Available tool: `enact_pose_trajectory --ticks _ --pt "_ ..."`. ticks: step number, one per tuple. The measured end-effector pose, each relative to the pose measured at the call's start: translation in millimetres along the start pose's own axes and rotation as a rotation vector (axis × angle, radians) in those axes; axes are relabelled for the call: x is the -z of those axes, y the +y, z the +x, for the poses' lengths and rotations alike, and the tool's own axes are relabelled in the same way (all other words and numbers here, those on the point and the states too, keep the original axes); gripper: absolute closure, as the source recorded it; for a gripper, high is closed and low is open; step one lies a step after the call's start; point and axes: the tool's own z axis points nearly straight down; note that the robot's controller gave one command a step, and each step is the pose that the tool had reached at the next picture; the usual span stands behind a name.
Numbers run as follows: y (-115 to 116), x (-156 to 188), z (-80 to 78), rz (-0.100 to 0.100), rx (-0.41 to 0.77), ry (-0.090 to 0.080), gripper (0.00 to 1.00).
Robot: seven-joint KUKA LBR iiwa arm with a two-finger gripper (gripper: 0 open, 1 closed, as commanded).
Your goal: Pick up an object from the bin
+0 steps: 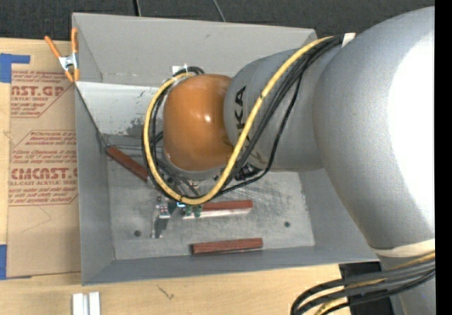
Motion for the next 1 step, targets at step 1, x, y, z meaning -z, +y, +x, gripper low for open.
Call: enact_pose_trajectory --ticks 1 --pt "-0.5 1.0 -1.1 -0.001 -0.001 -0.002 0.00"
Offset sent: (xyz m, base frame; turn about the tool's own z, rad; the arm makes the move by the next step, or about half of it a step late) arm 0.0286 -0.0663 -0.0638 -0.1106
